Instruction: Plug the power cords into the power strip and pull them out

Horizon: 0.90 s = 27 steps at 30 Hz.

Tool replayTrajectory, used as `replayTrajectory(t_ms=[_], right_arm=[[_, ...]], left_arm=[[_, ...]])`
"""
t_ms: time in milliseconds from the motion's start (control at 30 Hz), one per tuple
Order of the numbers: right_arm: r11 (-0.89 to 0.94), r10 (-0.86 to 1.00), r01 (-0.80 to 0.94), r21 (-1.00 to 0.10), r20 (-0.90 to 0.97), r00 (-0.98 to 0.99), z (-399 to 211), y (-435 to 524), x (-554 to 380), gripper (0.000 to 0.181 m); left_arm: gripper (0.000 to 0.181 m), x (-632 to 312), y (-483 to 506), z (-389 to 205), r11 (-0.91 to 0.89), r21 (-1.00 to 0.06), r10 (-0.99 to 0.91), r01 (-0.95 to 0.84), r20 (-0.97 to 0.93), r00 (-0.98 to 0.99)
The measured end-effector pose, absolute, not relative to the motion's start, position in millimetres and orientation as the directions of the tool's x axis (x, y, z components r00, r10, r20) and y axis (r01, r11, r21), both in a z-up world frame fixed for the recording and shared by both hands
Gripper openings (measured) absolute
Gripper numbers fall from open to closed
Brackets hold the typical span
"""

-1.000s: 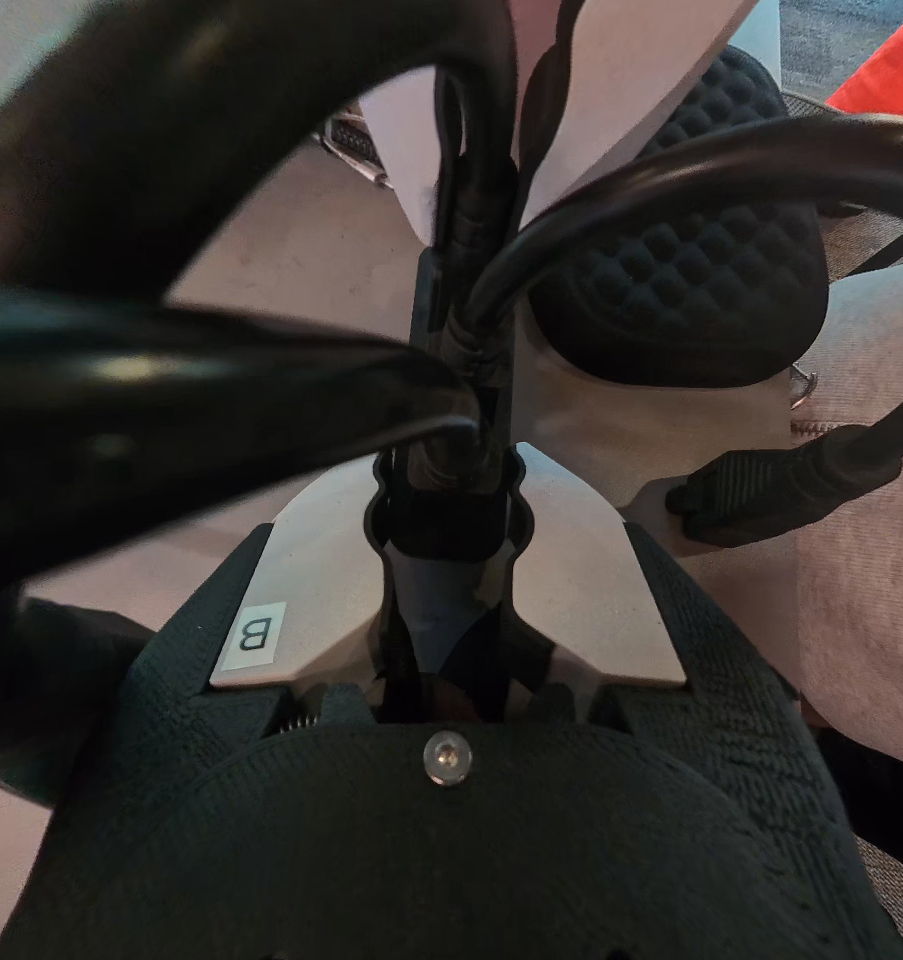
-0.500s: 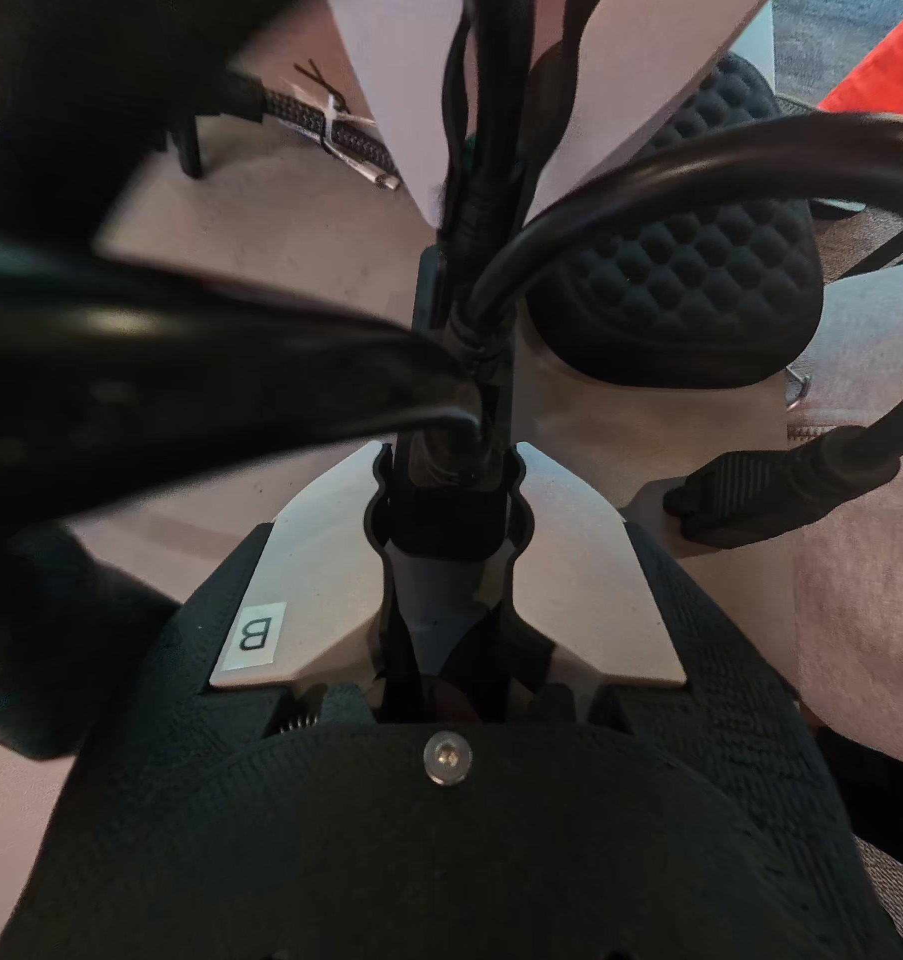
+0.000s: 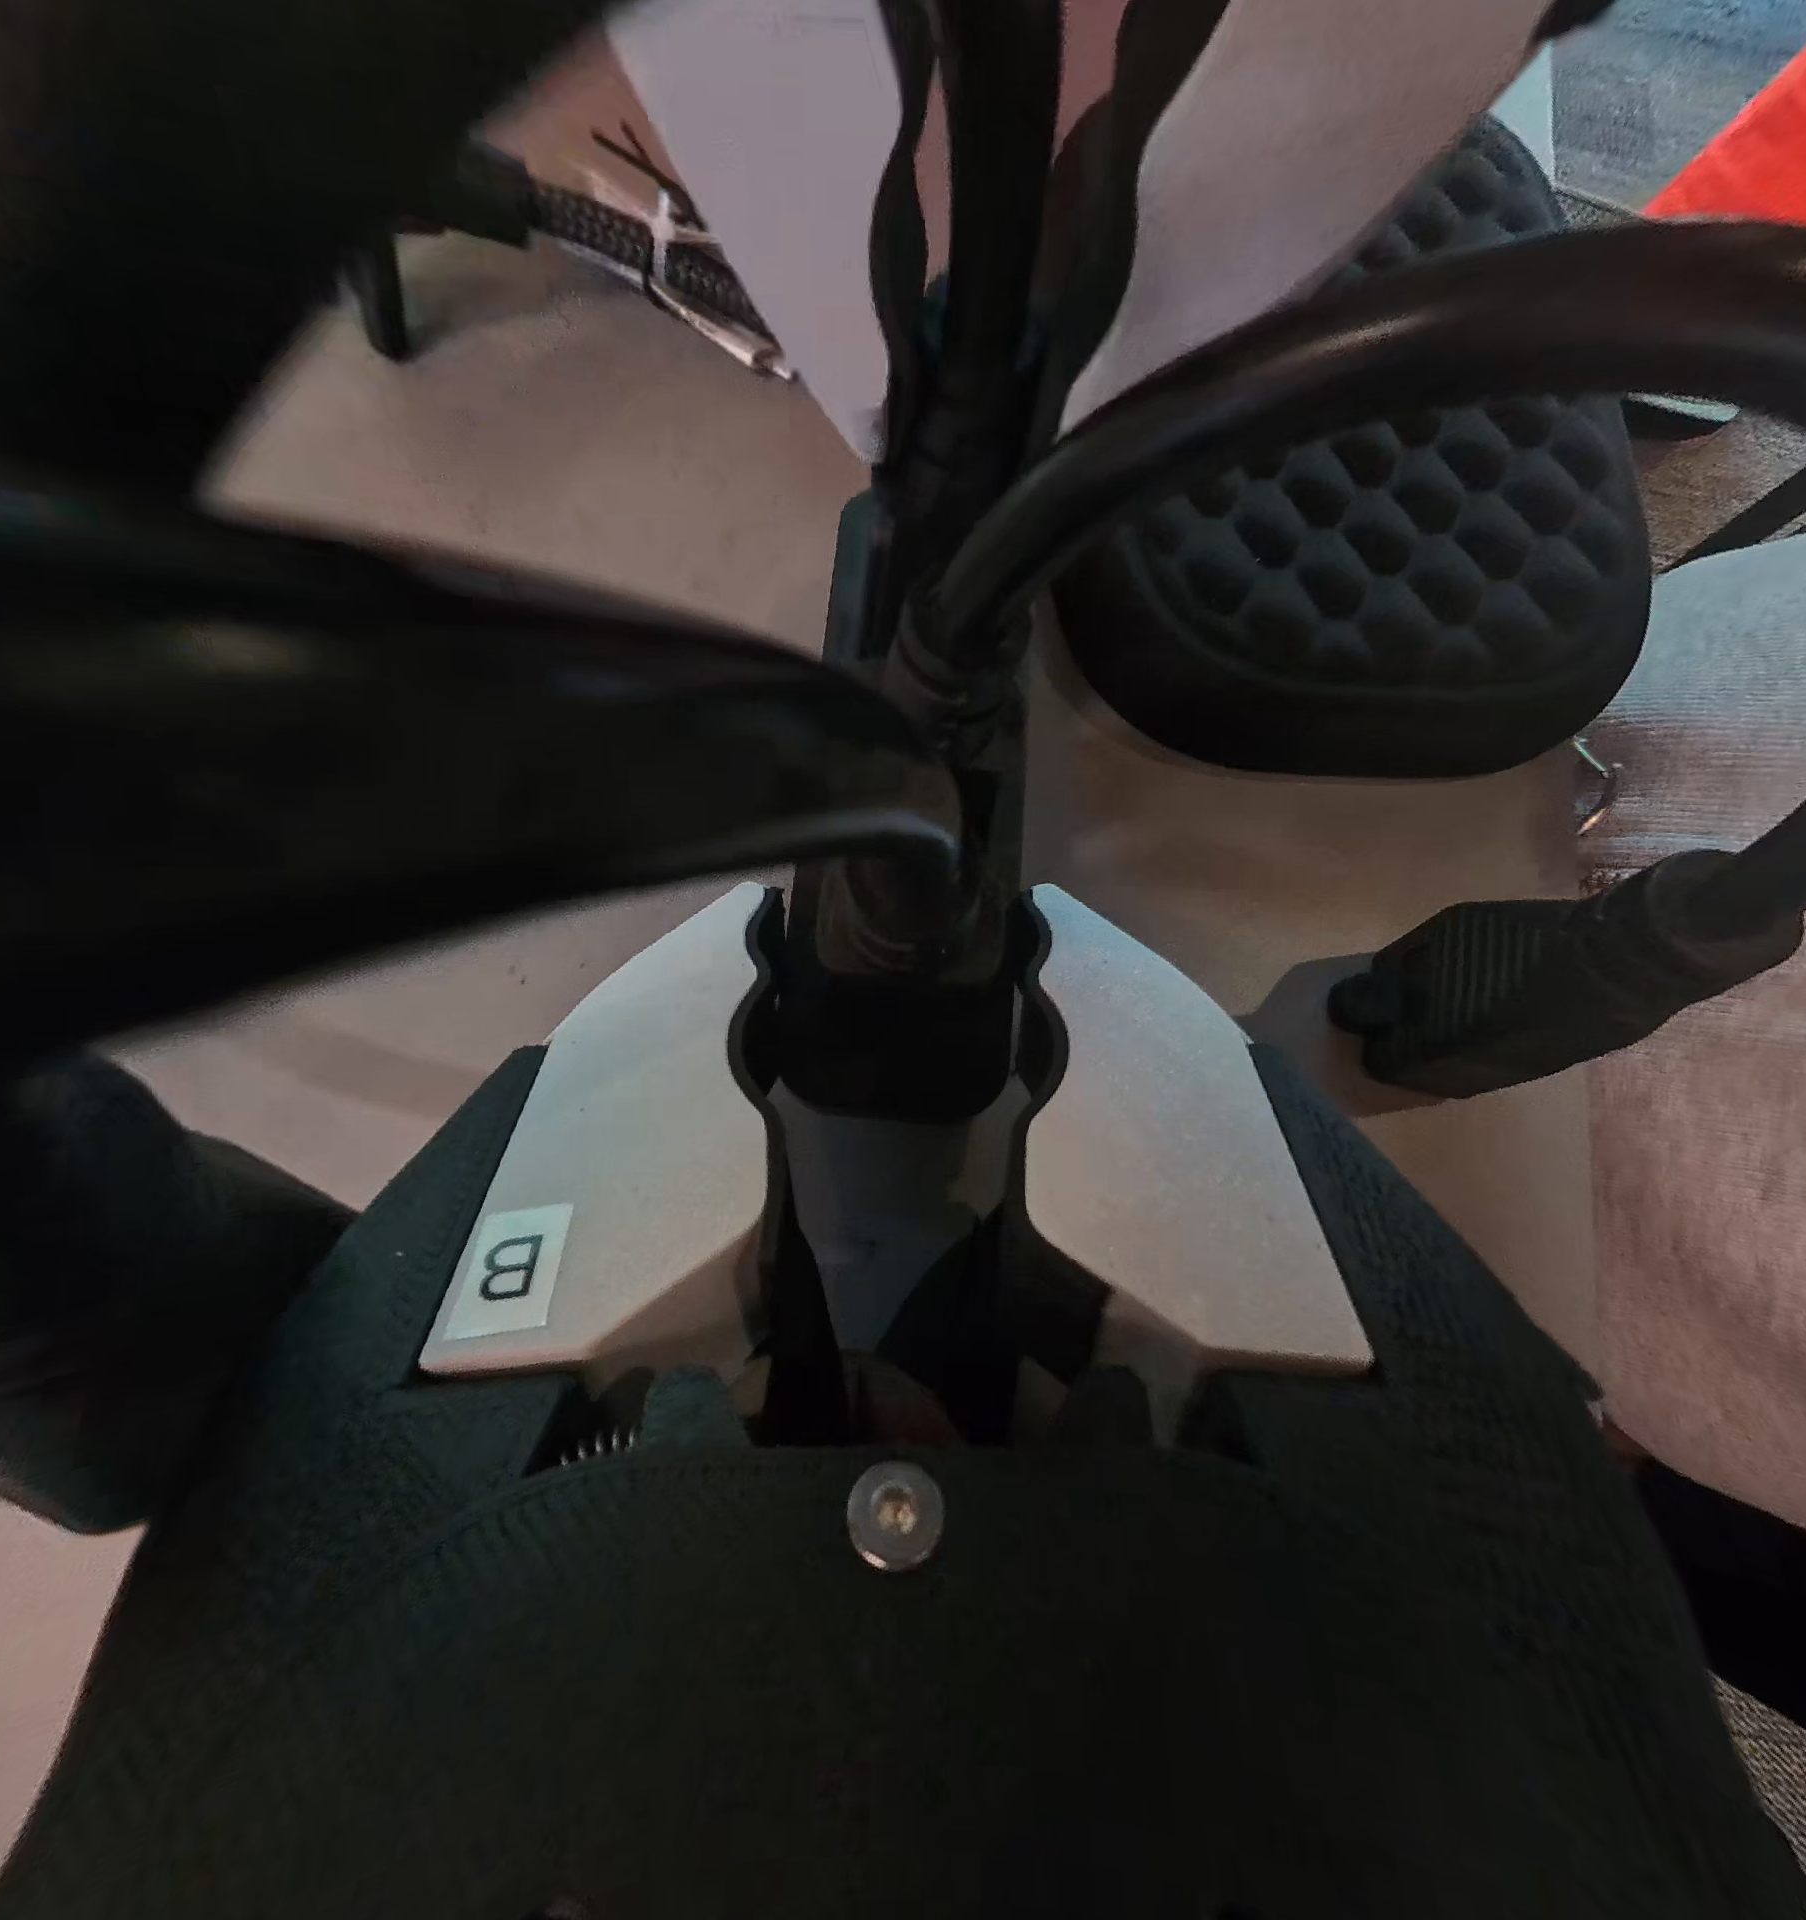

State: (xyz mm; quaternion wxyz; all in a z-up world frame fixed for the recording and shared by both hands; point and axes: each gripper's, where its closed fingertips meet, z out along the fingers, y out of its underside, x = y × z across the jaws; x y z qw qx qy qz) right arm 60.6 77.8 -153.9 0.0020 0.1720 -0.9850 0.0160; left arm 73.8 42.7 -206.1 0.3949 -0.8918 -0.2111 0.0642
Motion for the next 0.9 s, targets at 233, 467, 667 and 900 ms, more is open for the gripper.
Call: replayTrajectory(t_ms=[233,467,667,900], right_arm=[[0.941,-0.334,-0.333,-0.052,-0.003,-0.943,-153.9,77.4,60.5,0.016],[0.944,-0.326,-0.326,-0.044,-0.006,-0.945,-154.0,77.5,60.5,0.017],[0.935,-0.353,-0.353,-0.023,0.018,-0.936,-154.4,75.6,62.2,0.016],[0.921,-0.389,-0.389,0.006,0.046,-0.92,-154.9,73.3,64.7,0.016]], left_arm=[[0.043,73.6,42.7,-206.9,-0.599,-0.732,0.429,0.324,0.049,0.902],[0.043,73.4,42.3,-207.5,-0.598,-0.735,0.431,0.32,0.041,0.901],[0.043,73.4,42.2,-207.8,-0.597,-0.733,0.429,0.327,0.053,0.902],[0.043,73.7,42.5,-207.2,-0.601,-0.73,0.429,0.325,0.049,0.902]])
